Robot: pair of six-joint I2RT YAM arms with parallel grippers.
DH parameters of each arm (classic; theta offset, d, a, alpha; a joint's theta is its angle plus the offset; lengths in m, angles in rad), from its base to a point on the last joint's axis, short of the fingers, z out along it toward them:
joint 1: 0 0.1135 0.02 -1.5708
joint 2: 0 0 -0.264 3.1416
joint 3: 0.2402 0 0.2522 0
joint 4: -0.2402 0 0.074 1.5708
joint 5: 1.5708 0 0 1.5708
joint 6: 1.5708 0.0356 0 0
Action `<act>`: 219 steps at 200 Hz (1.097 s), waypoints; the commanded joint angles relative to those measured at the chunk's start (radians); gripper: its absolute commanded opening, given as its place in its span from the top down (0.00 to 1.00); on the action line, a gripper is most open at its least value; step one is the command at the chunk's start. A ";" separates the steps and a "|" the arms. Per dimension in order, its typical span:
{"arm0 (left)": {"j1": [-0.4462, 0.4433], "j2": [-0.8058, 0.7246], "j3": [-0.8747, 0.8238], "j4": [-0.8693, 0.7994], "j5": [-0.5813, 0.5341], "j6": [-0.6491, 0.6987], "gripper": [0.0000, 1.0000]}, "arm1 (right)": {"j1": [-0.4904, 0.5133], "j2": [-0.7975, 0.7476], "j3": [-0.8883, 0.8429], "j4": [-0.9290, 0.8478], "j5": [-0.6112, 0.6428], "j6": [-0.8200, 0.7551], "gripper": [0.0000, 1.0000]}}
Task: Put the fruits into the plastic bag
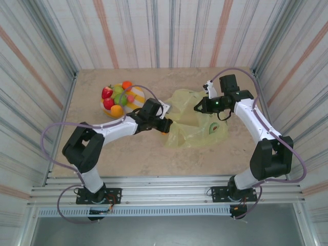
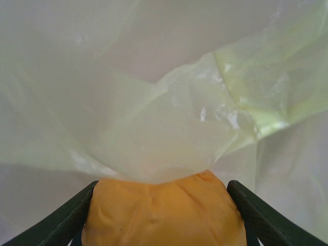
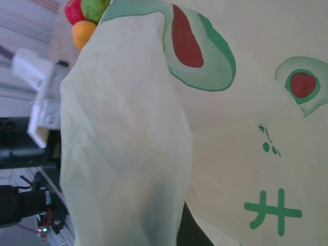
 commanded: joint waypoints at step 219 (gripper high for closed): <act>-0.136 0.306 0.080 0.604 -0.173 -0.334 0.32 | 0.011 0.021 -0.198 0.430 -0.213 0.451 1.00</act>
